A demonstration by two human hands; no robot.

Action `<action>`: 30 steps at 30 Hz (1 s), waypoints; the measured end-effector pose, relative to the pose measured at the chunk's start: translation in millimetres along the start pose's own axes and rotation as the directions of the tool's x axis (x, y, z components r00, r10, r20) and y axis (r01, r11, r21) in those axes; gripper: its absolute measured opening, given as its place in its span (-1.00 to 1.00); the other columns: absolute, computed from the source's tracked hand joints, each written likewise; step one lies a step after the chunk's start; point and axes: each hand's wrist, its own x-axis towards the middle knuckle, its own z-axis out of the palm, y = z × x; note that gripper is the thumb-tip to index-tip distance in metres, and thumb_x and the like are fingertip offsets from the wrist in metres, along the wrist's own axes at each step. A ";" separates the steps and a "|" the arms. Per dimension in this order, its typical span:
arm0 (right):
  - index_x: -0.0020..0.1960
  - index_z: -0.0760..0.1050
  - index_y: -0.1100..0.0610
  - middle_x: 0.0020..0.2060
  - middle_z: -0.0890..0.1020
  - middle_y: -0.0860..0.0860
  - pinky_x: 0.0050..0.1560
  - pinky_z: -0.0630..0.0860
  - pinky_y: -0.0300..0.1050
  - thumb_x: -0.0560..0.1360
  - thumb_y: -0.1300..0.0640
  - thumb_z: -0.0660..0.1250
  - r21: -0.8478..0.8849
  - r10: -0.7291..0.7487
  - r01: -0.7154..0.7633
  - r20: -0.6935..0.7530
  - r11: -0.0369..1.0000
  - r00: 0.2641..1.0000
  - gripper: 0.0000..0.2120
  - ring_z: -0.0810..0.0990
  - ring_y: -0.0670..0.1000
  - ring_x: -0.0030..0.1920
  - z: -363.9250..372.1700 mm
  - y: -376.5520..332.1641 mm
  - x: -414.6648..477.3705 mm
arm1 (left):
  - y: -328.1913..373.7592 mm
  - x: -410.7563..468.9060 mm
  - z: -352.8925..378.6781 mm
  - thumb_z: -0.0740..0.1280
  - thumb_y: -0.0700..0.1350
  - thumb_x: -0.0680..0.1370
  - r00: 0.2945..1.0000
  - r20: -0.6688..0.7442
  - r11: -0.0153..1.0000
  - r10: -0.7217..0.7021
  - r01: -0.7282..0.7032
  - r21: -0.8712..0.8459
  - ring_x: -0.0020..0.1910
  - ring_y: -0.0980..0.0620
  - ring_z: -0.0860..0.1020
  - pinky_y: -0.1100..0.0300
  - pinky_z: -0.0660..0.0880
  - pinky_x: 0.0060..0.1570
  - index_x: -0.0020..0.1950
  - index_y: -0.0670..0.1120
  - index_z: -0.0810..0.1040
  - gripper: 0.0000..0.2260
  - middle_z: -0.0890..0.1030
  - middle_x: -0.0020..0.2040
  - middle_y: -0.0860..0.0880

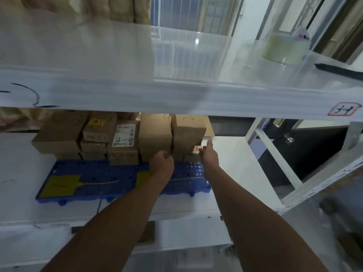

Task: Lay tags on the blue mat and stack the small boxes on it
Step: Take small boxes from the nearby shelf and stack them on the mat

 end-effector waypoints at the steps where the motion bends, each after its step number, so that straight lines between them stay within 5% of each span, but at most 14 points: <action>1: 0.36 0.49 0.15 0.28 0.60 0.10 0.41 0.40 0.11 0.62 -0.32 -0.02 0.003 0.000 0.000 0.016 1.000 1.000 -0.34 0.54 0.12 0.28 0.8 0.1 0.6 | 1.2 -0.4 4.7 0.19 -0.19 0.66 1.000 -0.014 1.000 -0.024 0.024 -0.013 -0.04 -0.12 0.45 0.09 0.41 -0.04 0.29 -0.24 0.54 -0.74 0.58 0.20 -0.23; 4: 0.26 0.54 0.11 0.23 0.61 0.09 0.38 0.40 0.05 0.64 -0.31 -0.06 -0.014 0.001 0.000 0.070 1.000 0.998 -0.38 0.53 0.11 0.25 3.1 -1.0 1.2 | 4.0 -0.9 15.7 0.19 -0.22 0.64 0.997 -0.031 0.996 -0.072 0.071 -0.055 0.02 -0.14 0.48 0.09 0.40 -0.01 0.31 -0.25 0.52 -0.72 0.57 0.23 -0.25; 12: 0.39 0.48 0.07 0.33 0.57 0.05 0.49 0.30 0.08 0.63 -0.35 -0.10 0.031 -0.006 0.002 0.140 1.000 0.990 -0.33 0.48 0.11 0.37 5.7 0.6 12.4 | 6.3 -2.2 34.7 0.25 -0.22 0.60 0.986 0.032 0.964 -0.164 0.167 -0.208 0.18 -0.20 0.53 -0.05 0.53 0.18 0.45 -0.10 0.45 -0.61 0.55 0.28 -0.18; 19: 0.44 0.42 0.05 0.32 0.57 0.03 0.51 0.29 0.13 0.63 -0.36 -0.10 0.072 -0.016 0.001 0.208 0.997 0.978 -0.33 0.50 0.10 0.37 6.9 2.7 19.5 | 8.5 1.1 41.2 0.23 -0.24 0.58 0.983 0.053 0.941 -0.178 0.186 -0.282 0.12 -0.17 0.54 0.06 0.48 0.03 0.44 -0.04 0.45 -0.58 0.56 0.24 -0.16; 24: 0.28 0.46 -0.05 0.20 0.62 -0.01 0.43 0.42 0.11 0.61 -0.36 0.00 0.058 -0.049 0.037 0.203 0.998 0.978 -0.49 0.56 0.07 0.26 11.2 3.4 16.2 | 6.1 0.6 45.9 0.23 -0.18 0.61 0.986 0.026 0.947 -0.166 0.167 -0.275 0.18 -0.19 0.52 -0.07 0.49 0.25 0.39 0.00 0.49 -0.66 0.55 0.19 -0.08; 30: 0.42 0.45 0.04 0.24 0.63 0.03 0.41 0.42 0.13 0.54 -0.43 0.03 0.001 -0.034 0.035 0.184 0.999 0.982 -0.30 0.56 0.10 0.26 11.1 2.4 16.5 | 1.0 1.8 47.5 0.27 -0.17 0.62 0.985 0.027 0.935 -0.173 0.172 -0.311 0.21 -0.20 0.51 -0.06 0.48 0.26 0.37 -0.05 0.50 -0.68 0.57 0.26 -0.14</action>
